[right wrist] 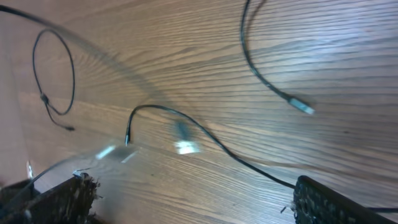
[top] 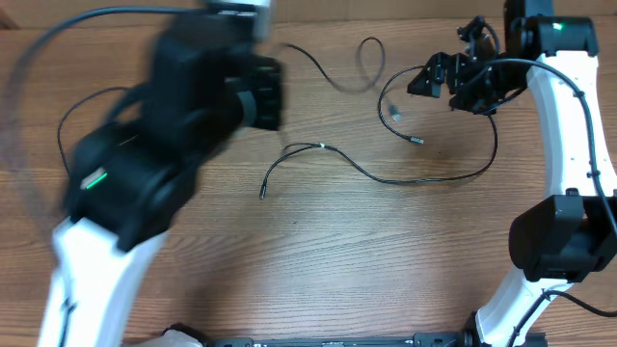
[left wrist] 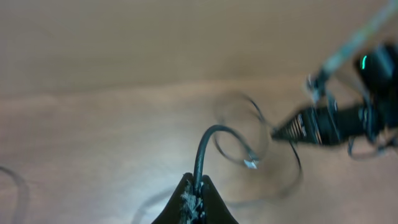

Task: Untangle cables
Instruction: 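Drag the grasped cable to the left pile and release it, then reach the left gripper to the remaining long cable at center-right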

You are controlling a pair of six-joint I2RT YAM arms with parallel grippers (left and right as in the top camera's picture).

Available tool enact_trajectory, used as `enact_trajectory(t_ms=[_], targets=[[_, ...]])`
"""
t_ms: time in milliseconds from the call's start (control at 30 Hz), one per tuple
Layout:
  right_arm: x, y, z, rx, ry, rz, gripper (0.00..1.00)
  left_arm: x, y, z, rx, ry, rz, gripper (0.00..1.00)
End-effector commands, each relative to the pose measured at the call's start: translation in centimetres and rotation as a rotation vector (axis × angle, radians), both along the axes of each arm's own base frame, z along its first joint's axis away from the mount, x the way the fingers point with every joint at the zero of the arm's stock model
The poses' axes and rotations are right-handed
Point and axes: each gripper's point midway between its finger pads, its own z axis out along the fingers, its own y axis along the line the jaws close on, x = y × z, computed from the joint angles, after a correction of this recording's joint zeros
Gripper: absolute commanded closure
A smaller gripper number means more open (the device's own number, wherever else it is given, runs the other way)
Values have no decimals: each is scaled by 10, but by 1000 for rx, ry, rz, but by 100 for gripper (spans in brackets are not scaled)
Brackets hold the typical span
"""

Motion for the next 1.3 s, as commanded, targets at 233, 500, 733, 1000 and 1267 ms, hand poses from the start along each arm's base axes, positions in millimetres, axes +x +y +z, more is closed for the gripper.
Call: enact_trajectory(t_ms=[233, 500, 733, 1000, 1267], targets=[[-4, 27, 19, -13, -74, 72, 0, 18, 168, 45, 20, -174, 451, 96], [-6, 25, 16, -30, -61, 68, 0, 36, 312, 14, 77, -103, 847, 96], [-12, 24, 15, -30, -35, 68, 0, 78, 382, -84, 88, 146, 949, 96], [-12, 24, 15, -30, -34, 68, 0, 101, 392, -170, 67, 369, 948, 0], [-7, 24, 16, -30, -59, 68, 0, 86, 337, -82, -22, 159, 786, 3]])
